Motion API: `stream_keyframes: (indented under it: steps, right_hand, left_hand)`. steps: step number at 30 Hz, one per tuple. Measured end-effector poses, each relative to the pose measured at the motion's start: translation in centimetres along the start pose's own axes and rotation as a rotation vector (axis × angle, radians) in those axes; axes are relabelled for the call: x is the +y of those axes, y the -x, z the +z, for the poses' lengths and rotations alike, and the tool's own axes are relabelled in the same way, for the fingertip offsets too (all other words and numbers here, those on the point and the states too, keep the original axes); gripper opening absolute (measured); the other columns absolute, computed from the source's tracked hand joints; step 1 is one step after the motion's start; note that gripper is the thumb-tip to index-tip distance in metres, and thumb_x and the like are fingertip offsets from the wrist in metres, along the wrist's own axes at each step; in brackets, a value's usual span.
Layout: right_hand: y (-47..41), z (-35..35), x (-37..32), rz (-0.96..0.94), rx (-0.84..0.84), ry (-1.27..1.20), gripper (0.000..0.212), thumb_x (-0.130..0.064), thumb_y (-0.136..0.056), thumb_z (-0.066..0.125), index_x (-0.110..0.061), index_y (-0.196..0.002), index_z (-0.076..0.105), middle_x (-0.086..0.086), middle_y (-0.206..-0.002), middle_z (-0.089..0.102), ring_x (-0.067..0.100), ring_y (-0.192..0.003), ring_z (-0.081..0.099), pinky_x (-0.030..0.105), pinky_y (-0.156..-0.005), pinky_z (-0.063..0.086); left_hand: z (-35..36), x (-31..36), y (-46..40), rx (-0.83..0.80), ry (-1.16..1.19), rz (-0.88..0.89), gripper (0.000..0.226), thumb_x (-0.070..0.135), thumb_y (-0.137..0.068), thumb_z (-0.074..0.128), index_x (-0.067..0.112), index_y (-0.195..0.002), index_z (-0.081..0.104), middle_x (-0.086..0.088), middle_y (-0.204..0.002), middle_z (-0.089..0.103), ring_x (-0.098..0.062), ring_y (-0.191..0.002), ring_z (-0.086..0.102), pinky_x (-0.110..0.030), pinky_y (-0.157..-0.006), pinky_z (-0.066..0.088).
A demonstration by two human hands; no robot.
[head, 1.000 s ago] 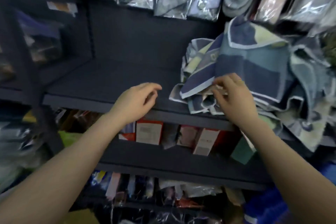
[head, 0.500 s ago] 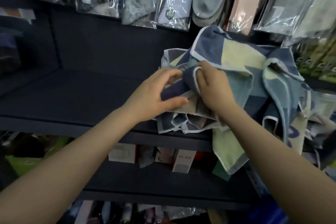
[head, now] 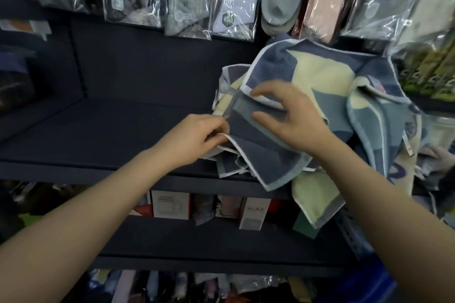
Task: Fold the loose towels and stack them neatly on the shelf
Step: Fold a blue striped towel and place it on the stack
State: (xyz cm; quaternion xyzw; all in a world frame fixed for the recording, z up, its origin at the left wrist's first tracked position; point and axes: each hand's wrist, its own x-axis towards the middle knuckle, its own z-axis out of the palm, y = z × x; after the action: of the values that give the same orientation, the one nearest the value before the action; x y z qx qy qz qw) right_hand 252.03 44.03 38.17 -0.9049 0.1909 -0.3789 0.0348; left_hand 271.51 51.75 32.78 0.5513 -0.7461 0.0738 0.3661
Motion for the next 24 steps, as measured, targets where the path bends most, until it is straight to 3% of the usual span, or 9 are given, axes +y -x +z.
stream_keyframes:
  steps: [2,4,9,11,13,15,18,22,24]
  right_hand:
    - [-0.1,-0.1,2.0,0.139,-0.053,0.344,0.077,-0.043,-0.075,0.07,-0.01,-0.137,0.038,0.011,-0.141,0.04,0.028,-0.13,0.036,0.04,-0.108,0.029]
    - [0.3,0.5,3.4,0.339,-0.161,0.496,0.09,-0.044,-0.077,0.067,-0.012,-0.145,0.019,0.012,-0.151,0.022,0.033,-0.136,0.024,0.045,-0.11,0.024]
    - [0.3,0.4,4.1,0.4,0.133,0.317,0.029,-0.006,-0.086,0.051,-0.004,-0.115,0.052,0.02,-0.114,0.053,0.04,-0.097,0.051,0.042,-0.076,0.04]
    - [0.3,0.7,2.7,0.24,0.117,0.216,0.017,-0.003,-0.084,0.054,-0.002,-0.1,0.056,0.019,-0.095,0.059,0.037,-0.086,0.054,0.035,-0.068,0.033]
    - [0.6,1.9,0.5,0.071,0.025,0.126,0.011,-0.002,-0.082,0.056,-0.001,-0.092,0.059,0.017,-0.084,0.061,0.033,-0.077,0.056,0.026,-0.061,0.026]
    - [0.8,3.5,-1.1,-0.027,-0.092,0.03,0.009,-0.001,-0.083,0.057,0.0,-0.09,0.063,0.015,-0.082,0.065,0.028,-0.074,0.058,0.021,-0.06,0.025]
    - [1.1,5.7,-1.9,-0.013,-0.195,-0.086,0.015,-0.001,-0.09,0.051,0.001,-0.097,0.064,0.013,-0.09,0.066,0.028,-0.084,0.059,0.02,-0.062,0.026]
    - [1.3,6.4,-2.0,0.012,-0.231,-0.092,0.027,0.001,-0.092,0.045,0.004,-0.115,0.059,0.013,-0.118,0.06,0.018,-0.114,0.05,0.019,-0.088,0.033]
    - [1.8,5.6,-1.6,-0.015,-0.28,-0.174,0.019,0.007,-0.086,0.046,-0.001,-0.088,0.064,0.005,-0.096,0.065,0.002,-0.088,0.053,0.027,-0.076,0.037]
  left_hand:
    - [0.7,-0.9,0.7,-0.064,-0.027,0.027,0.007,0.008,-0.087,0.061,0.009,-0.092,0.064,-0.001,-0.084,0.061,-0.013,-0.072,0.052,-0.023,-0.067,0.042]
    - [1.3,-2.0,1.2,-0.129,-0.101,0.061,0.008,0.005,-0.087,0.059,0.006,-0.093,0.064,-0.003,-0.087,0.061,-0.018,-0.081,0.053,-0.03,-0.073,0.044]
    - [1.5,-3.8,1.8,-0.278,-0.151,-0.039,0.025,-0.005,-0.08,0.053,0.009,-0.096,0.067,-0.002,-0.096,0.064,-0.019,-0.096,0.055,-0.027,-0.082,0.043]
    - [0.7,-2.5,0.6,-0.027,0.189,-0.175,0.029,-0.009,-0.081,0.049,0.01,-0.1,0.063,-0.003,-0.095,0.064,-0.011,-0.086,0.058,-0.021,-0.076,0.044]
    - [-1.2,-0.6,-1.6,0.23,0.732,-0.384,0.017,0.013,-0.095,0.043,0.017,-0.1,0.058,0.0,-0.092,0.065,-0.004,-0.077,0.06,-0.02,-0.069,0.046]
    - [-2.8,0.4,-3.8,0.198,0.938,-0.554,0.038,0.048,-0.094,0.034,0.021,-0.098,0.06,0.005,-0.085,0.068,-0.005,-0.073,0.063,-0.019,-0.061,0.05]
    - [-3.2,1.8,-5.3,-0.043,0.653,-0.545,0.034,0.055,-0.081,0.057,0.025,-0.097,0.058,0.011,-0.085,0.069,-0.004,-0.078,0.063,-0.021,-0.069,0.052]
    - [-1.7,2.6,-5.4,-0.217,0.44,-0.413,0.078,0.053,-0.062,0.076,0.029,-0.128,0.043,0.012,-0.113,0.059,-0.003,-0.096,0.058,-0.025,-0.085,0.047]
    - [-1.2,2.7,-5.2,-0.273,0.277,-0.25,0.063,0.046,-0.066,0.077,0.03,-0.121,0.051,0.013,-0.113,0.057,-0.002,-0.098,0.057,-0.022,-0.084,0.048]
